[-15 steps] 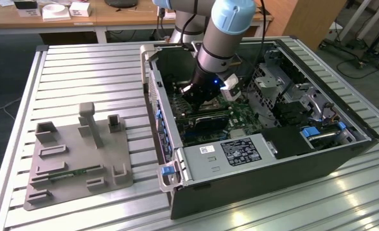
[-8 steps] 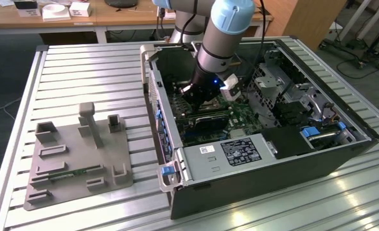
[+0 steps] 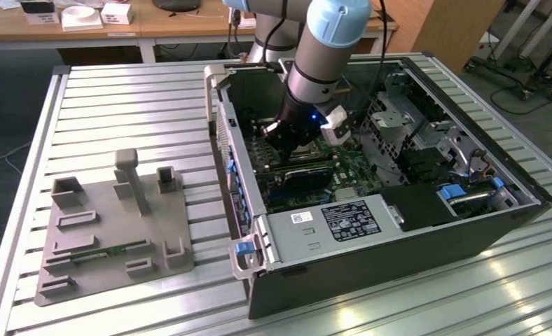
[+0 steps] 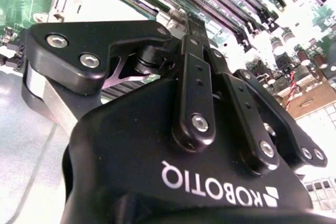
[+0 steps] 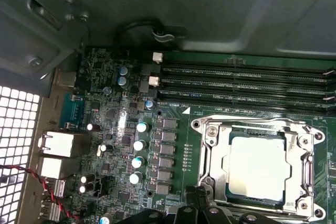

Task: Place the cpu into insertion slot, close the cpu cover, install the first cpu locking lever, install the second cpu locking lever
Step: 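Install the second cpu locking lever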

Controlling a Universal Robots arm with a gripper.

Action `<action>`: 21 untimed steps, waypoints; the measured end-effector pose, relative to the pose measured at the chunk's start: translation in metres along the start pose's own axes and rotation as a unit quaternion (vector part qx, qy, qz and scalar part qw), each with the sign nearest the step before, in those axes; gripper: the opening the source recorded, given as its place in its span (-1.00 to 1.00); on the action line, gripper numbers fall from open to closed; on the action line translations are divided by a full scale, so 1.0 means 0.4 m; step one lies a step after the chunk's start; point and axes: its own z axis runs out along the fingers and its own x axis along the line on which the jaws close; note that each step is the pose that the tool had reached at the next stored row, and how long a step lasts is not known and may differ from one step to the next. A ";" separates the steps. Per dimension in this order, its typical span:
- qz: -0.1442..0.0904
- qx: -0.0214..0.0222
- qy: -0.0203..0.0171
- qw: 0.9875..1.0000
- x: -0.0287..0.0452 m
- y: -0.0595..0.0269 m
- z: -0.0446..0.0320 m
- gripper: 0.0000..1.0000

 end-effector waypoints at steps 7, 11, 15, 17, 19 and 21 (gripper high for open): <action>0.000 0.000 -0.001 1.000 0.001 0.004 -0.010 -0.80; 0.000 0.000 -0.002 1.000 0.001 0.007 -0.022 -0.80; 0.000 0.000 -0.003 1.000 0.001 0.010 -0.033 -0.80; -0.001 0.000 -0.004 1.000 0.002 0.012 -0.040 -0.80; -0.001 0.001 -0.005 1.000 0.002 0.013 -0.049 -0.80; -0.001 0.001 -0.005 1.000 0.003 0.015 -0.055 -0.80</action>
